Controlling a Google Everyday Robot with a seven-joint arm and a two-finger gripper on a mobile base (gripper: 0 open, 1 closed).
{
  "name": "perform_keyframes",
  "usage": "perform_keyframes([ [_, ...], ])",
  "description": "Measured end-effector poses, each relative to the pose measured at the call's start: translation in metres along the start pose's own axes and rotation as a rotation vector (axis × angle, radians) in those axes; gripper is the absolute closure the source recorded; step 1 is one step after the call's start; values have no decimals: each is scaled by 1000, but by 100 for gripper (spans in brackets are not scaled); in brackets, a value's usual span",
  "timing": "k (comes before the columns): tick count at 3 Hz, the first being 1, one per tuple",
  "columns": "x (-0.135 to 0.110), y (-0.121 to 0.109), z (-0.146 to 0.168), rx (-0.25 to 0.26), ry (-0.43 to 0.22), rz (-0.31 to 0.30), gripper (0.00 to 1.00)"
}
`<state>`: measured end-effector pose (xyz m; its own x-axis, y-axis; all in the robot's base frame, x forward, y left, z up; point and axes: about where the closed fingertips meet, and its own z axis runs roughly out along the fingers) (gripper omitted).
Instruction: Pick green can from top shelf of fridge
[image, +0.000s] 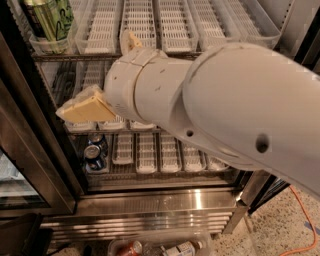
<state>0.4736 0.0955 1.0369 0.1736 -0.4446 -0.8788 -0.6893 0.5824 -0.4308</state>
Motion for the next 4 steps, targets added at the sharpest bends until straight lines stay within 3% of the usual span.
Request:
perform_keyframes([
  [1,0,0,0,0,0,0,0],
  [2,-12,0,4,33,-20,0,0],
  [4,-60,1,59,146,-150,56,0],
])
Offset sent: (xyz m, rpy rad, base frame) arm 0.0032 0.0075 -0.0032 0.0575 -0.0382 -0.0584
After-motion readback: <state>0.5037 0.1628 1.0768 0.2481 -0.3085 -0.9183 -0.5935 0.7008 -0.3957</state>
